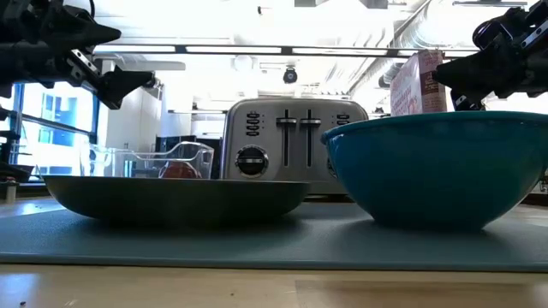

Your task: Arrange a breakfast setting

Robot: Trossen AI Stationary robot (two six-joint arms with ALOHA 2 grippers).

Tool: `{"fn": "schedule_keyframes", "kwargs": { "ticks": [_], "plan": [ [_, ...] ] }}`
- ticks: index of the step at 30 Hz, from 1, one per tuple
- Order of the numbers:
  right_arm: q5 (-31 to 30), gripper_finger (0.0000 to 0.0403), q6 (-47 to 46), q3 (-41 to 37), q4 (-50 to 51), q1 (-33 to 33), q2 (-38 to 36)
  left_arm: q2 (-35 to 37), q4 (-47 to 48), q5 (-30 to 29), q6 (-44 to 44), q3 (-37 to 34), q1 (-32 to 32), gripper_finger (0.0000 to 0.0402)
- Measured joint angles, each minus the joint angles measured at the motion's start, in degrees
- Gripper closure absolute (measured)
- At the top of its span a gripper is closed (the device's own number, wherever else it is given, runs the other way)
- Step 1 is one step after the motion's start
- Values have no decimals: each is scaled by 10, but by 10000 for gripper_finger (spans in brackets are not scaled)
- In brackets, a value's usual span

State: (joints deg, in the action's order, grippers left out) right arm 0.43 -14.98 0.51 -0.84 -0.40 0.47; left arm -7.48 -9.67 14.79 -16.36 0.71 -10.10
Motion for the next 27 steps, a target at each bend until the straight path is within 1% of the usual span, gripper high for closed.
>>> {"fn": "schedule_keyframes", "kwargs": {
  "ticks": [21, 27],
  "plan": [
    [0, 366, 0, 0, 0, 0, 0, 0, 0, -1, 0, 0, 0, 21],
    [0, 366, 0, 0, 0, 0, 0, 0, 0, -30, 0, 0, 0, 21]
  ]
}}
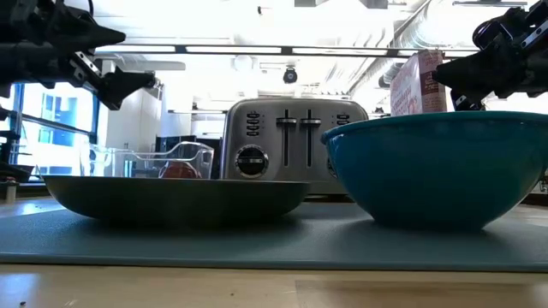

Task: Arrange a breakfast setting
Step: Put the red apple on the black plate

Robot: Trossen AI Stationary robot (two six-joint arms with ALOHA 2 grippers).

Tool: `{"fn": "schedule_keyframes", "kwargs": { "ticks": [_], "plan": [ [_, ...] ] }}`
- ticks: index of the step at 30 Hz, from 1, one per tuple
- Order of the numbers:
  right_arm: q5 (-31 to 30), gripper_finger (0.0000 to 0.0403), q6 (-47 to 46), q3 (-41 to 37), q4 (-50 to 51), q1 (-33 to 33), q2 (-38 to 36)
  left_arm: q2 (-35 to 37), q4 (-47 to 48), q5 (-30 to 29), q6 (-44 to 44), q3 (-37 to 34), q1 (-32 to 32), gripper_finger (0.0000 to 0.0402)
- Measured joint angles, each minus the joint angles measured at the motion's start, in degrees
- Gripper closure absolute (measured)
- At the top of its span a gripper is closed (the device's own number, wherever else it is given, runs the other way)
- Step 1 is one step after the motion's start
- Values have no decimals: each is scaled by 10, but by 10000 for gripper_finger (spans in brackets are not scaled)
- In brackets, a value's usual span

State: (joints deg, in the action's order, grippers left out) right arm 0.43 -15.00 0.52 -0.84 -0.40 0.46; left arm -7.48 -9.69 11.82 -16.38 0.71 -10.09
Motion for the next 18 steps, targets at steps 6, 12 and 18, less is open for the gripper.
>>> {"fn": "schedule_keyframes", "kwargs": {
  "ticks": [6, 12, 18],
  "plan": [
    [0, 366, 0, 0, 0, 0, 0, 0, 0, -15, 0, 0, 0, 21],
    [0, 366, 0, 0, 0, 0, 0, 0, 0, -114, 0, 0, 0, 21],
    [0, 366, 0, 0, 0, 0, 0, 0, -4, -148, 18, 0, 0, 21]
  ]
}}
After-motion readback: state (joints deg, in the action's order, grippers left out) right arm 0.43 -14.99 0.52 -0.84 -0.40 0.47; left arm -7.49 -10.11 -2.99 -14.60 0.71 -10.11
